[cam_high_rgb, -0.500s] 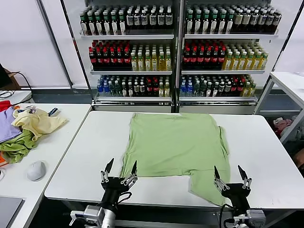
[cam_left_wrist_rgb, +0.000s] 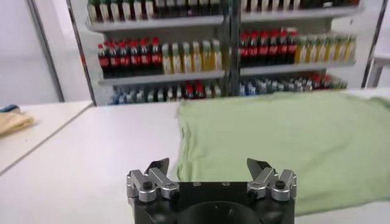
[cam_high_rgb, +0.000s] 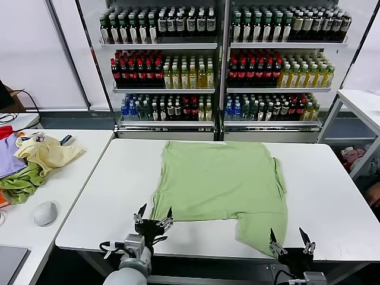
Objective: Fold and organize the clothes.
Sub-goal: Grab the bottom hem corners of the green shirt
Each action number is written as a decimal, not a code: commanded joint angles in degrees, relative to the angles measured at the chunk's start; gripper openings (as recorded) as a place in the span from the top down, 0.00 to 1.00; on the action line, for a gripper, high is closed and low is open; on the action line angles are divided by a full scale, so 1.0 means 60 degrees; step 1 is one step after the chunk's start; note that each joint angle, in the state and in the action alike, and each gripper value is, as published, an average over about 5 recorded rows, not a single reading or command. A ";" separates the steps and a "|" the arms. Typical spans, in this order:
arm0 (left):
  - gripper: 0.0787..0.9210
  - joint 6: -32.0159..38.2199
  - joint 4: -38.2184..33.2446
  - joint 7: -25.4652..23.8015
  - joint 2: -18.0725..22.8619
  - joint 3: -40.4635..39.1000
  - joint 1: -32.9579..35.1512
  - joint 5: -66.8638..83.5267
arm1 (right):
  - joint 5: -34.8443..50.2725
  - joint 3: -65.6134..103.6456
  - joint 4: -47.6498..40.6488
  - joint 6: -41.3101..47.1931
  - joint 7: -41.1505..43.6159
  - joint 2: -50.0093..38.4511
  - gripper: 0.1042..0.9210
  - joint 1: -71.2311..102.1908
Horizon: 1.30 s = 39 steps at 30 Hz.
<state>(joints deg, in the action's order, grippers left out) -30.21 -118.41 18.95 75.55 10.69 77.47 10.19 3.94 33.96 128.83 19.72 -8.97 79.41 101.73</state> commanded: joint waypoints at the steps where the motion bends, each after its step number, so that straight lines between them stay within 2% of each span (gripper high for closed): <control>1: 0.12 -0.0558 0.1321 0.0284 -0.0050 -0.0172 -0.0900 0.0206 | -0.0122 -0.0084 -0.0265 0.0211 -0.0048 0.0139 0.12 -0.0027; 7: 0.12 -0.0571 0.1557 0.0413 -0.0089 -0.0244 -0.0947 0.0212 | 0.0285 -0.0163 -0.0490 0.0337 -0.0115 0.0193 0.13 -0.0091; 10: 0.16 -0.0574 0.1552 0.0465 -0.0129 -0.0290 -0.0862 0.0257 | 0.0542 -0.0199 -0.0590 0.0397 -0.0172 0.0216 0.19 -0.0078; 23: 0.59 -0.0582 0.1575 0.0605 -0.0188 -0.0486 -0.0600 0.1208 | 0.1071 -0.0308 -0.0847 0.0592 -0.0056 0.0262 0.65 -0.0065; 32: 0.90 -0.0541 0.1268 0.0588 -0.0254 -0.0480 -0.0428 0.1608 | 0.1079 -0.0268 -0.0743 0.0103 0.0414 0.0187 0.95 -0.0124; 34: 0.95 -0.0521 0.1046 0.0552 -0.0249 -0.0465 -0.0339 0.1650 | 0.1086 -0.0205 -0.0628 -0.0125 0.0567 0.0147 0.98 -0.0114; 39: 0.98 -0.0248 0.0190 0.0473 -0.0273 -0.0377 -0.0040 0.1762 | 0.1149 0.0020 -0.0214 -0.0633 0.0851 0.0040 0.98 -0.0124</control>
<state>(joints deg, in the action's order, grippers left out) -32.68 -112.76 22.08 73.86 8.51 75.80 19.14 10.42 33.21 125.56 19.39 -5.89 79.80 101.05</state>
